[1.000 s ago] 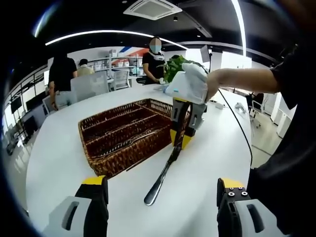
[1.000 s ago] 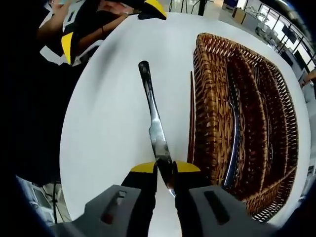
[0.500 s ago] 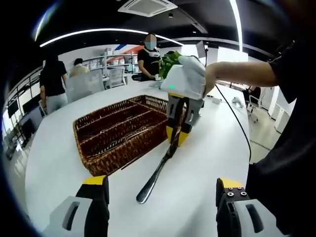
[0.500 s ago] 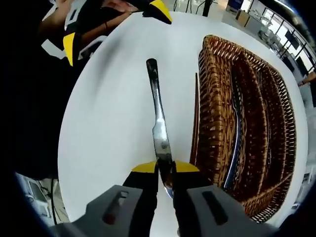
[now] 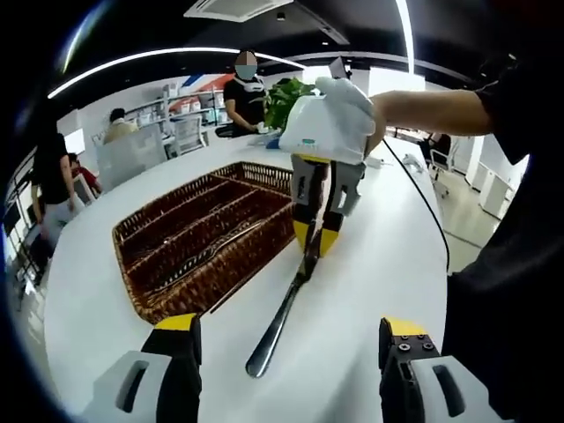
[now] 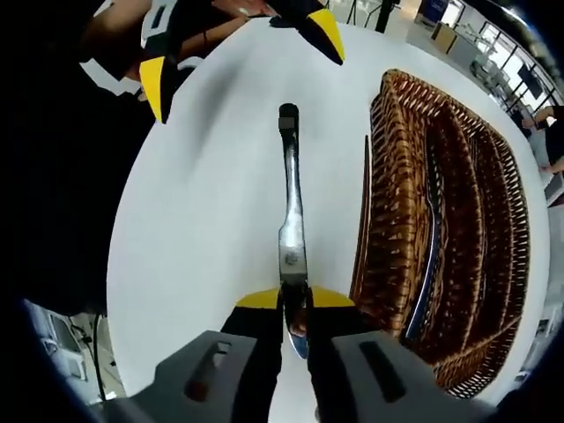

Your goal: Arrange the knives, forks, and spoons in their matching storage slots by inserting each utensil handle-first until every utensil is classified and aligned in the correct compartment

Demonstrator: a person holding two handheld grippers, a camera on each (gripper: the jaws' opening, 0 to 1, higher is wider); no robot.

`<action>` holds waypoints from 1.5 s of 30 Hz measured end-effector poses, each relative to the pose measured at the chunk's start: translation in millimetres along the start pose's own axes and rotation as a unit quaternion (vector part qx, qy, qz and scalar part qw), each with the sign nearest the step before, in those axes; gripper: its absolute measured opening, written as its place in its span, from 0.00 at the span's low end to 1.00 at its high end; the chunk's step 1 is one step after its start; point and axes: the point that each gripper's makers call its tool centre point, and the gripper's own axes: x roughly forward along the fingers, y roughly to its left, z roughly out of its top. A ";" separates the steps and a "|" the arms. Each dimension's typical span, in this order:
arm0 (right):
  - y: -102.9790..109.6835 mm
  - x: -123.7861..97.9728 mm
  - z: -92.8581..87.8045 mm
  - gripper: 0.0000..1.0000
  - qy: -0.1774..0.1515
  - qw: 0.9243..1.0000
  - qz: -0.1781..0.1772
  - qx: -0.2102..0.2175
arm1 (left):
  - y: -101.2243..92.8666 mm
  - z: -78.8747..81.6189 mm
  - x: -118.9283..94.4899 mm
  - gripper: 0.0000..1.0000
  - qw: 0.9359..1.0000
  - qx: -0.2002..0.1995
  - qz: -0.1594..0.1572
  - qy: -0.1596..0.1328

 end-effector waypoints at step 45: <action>11.1 -23.0 11.8 0.08 -0.001 1.000 -0.031 -0.004 | -11.8 -6.7 73.6 0.17 0.986 0.102 -0.102 0.079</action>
